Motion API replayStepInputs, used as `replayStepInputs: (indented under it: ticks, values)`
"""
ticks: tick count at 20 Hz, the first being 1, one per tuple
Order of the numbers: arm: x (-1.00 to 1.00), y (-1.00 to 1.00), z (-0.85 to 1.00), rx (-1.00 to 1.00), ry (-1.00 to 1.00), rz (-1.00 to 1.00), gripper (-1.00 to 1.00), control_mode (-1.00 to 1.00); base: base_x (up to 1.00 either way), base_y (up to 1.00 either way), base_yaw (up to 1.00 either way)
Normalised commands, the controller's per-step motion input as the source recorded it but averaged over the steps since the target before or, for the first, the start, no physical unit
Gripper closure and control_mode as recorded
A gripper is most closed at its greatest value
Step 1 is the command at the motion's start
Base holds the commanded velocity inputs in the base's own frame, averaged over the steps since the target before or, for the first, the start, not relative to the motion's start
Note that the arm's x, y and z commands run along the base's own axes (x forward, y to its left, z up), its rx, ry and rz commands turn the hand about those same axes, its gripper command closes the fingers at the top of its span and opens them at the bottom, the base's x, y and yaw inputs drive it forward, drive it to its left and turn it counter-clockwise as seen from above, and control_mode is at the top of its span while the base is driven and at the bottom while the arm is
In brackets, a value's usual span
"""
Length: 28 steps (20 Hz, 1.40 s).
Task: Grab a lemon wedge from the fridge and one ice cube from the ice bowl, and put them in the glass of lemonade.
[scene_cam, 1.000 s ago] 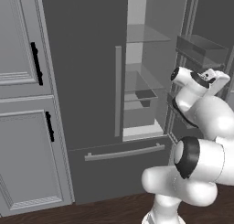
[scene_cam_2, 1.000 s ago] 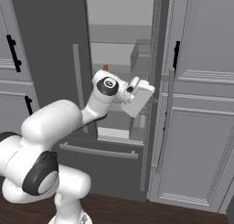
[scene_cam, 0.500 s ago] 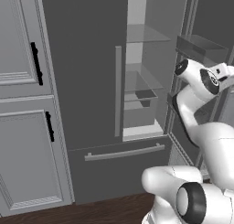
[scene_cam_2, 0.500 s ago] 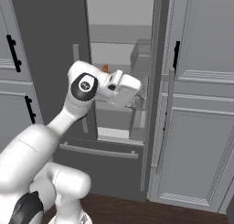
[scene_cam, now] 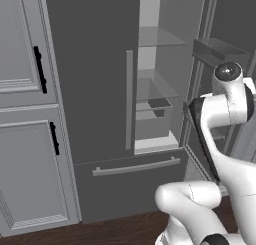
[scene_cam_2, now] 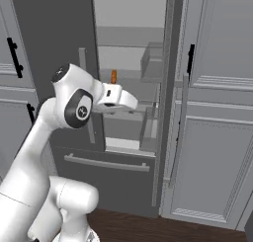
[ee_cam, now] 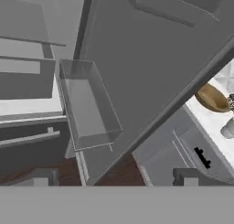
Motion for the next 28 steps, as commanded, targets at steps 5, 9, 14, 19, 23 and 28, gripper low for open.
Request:
replayStepInputs:
  ticks: [5,9,14,19,23,28]
  values:
    - [0.02,0.63,0.11,0.15,0.01,0.4,-1.0,-1.0,0.0,0.0,0.0]
    - [-0.13,0.33,0.22,0.04,-0.11,0.1,-1.0,-1.0,0.0,0.0,0.0]
    - [0.0,0.94,0.0,0.14,-0.21,0.04,-1.0,-1.0,0.0,0.0,0.0]
    - [0.0,1.0,0.0,0.08,-0.14,0.06,-1.0,-1.0,0.0,0.0,0.0]
    - [0.16,0.96,0.0,0.11,-0.12,0.03,-1.0,-1.0,0.0,0.0,0.0]
    - [0.25,0.28,0.02,0.02,0.0,0.0,-1.0,-1.0,0.0,0.0,0.0]
